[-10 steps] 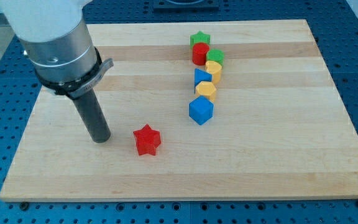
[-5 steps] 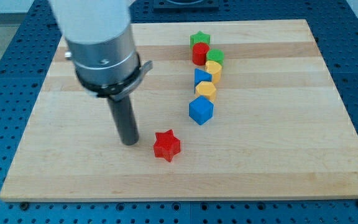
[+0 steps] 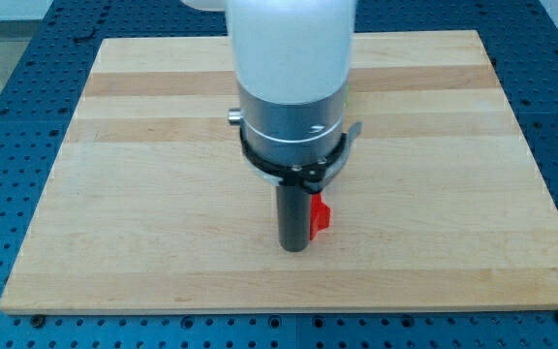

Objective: Slide red star closer to blue cube

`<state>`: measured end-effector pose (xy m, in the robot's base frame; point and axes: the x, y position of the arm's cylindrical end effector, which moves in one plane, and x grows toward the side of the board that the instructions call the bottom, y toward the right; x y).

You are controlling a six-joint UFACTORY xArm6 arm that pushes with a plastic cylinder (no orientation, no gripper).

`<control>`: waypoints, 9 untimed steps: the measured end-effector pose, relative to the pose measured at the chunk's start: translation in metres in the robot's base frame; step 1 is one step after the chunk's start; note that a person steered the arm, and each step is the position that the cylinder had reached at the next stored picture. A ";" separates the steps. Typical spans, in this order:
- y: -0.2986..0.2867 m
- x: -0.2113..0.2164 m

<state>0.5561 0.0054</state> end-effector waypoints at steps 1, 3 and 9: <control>0.002 0.013; 0.026 0.031; 0.029 -0.007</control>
<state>0.5488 0.0342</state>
